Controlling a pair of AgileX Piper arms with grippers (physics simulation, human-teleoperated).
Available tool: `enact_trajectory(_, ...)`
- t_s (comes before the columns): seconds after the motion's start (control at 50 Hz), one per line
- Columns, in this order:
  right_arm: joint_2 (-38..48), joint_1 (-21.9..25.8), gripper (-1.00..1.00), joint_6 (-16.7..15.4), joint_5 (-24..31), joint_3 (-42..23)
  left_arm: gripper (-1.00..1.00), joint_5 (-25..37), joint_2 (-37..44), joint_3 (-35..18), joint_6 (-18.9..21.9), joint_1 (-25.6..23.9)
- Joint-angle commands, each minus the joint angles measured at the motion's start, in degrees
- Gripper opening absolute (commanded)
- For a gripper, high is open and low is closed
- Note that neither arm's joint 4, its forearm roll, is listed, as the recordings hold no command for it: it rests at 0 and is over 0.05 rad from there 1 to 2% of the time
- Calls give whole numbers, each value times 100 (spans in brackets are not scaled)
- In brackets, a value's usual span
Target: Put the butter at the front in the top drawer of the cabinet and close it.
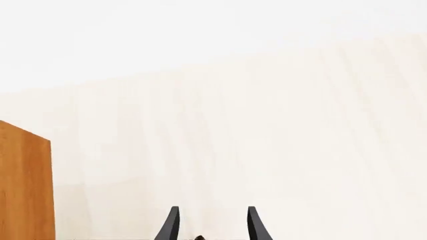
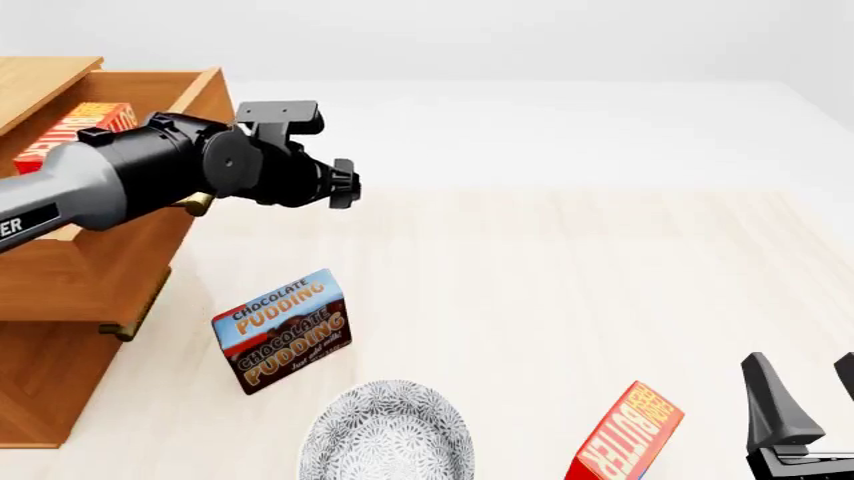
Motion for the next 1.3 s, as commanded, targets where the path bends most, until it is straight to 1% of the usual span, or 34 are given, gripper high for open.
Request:
enact_trajectory(0.02, 0, 1, 100, 1, -11, 9, 100, -86, -109, 228, -10, 177)
enact_trajectory(0.36, 0, 0, 100, 0, -10, 9, 100, -167, -275, 469, -17, 435)
enact_trajectory(0.78, 1, 0, 100, 1, -10, 9, 100, -64, -366, 497, 128, 779)
enact_trajectory(0.86, 1, 0, 100, 1, -10, 9, 100, -64, -366, 497, 128, 779)
enact_trajectory(0.88, 0, 0, 100, 0, -10, 9, 100, -55, -373, 516, 171, 875)
enact_trajectory(1.02, 0, -1, 100, 1, -10, 9, 100, -13, -433, 528, 236, 1003)
enact_trajectory(1.3, 0, -1, 100, 1, -10, 9, 100, 11, -501, 589, 280, 1177)
